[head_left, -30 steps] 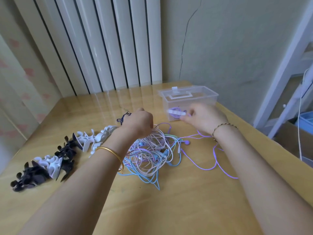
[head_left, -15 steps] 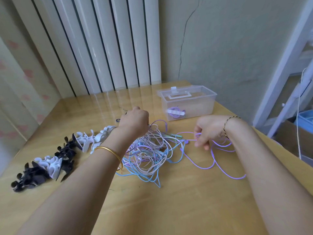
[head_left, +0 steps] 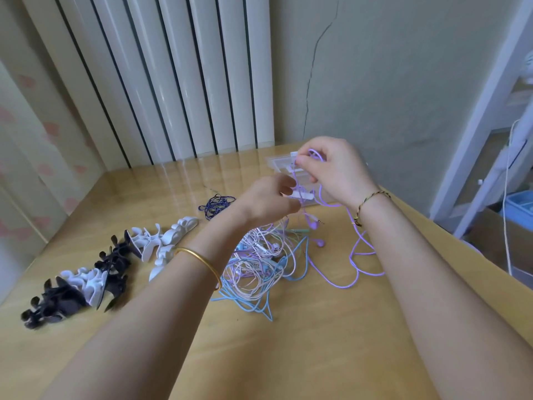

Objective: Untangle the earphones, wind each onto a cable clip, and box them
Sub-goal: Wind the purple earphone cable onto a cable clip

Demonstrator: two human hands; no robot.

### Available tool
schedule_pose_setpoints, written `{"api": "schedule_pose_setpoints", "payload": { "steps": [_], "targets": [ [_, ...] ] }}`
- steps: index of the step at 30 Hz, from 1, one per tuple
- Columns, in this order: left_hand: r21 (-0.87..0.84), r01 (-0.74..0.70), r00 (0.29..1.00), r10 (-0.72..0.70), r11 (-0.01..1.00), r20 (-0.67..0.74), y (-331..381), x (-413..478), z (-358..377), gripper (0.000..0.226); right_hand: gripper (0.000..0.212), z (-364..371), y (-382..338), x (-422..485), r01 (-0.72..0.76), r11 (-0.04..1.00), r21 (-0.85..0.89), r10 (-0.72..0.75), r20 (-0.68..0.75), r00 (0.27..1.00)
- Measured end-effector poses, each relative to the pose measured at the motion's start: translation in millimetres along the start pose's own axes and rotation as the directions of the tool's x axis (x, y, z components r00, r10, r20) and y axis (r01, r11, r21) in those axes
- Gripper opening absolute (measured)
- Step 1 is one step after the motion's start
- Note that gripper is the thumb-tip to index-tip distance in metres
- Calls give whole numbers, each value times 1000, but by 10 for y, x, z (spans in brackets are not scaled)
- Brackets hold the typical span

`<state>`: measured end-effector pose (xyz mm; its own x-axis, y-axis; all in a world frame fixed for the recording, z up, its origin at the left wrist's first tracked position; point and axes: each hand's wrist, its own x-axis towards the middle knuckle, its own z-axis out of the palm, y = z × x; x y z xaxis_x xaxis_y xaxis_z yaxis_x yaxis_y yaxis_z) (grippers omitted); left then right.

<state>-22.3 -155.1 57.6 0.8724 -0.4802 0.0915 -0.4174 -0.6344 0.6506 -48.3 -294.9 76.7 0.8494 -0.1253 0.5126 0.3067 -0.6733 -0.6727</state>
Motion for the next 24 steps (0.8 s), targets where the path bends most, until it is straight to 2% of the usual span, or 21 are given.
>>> {"api": "schedule_pose_setpoints", "payload": {
  "steps": [4, 7, 8, 11, 15, 20, 24],
  "targets": [
    [-119, -2, 1000, 6, 993, 31, -11, 53, 86, 39, 9, -14, -128, -3, 62, 995, 81, -58, -50, 997],
    [-200, -8, 998, 19, 980, 55, 12, 41, 96, 8, 10, -45, -168, -24, 87, 991, 105, -77, -94, 993],
    [-217, -7, 999, 17, 976, 41, 17, 48, 90, 13, 10, -60, -169, -31, 83, 993, 90, -74, -97, 993],
    [-321, 6, 1000, -12, 947, -17, 35, 56, 46, 19, 9, -91, -99, -60, 34, 998, -43, -38, -96, 995],
    [-539, 8, 999, -33, 842, -36, 89, 50, -19, 23, 10, -180, 16, -156, -78, 955, -286, 67, -46, 997],
    [-571, -61, 992, -12, 819, -122, 220, 63, -14, 25, 17, -376, 171, -330, -255, 844, -473, 256, -63, 965],
    [-519, -105, 984, 11, 849, -180, 425, 52, 34, 22, 18, -556, 305, -456, -295, 727, -620, 403, 38, 914]
  ]
}}
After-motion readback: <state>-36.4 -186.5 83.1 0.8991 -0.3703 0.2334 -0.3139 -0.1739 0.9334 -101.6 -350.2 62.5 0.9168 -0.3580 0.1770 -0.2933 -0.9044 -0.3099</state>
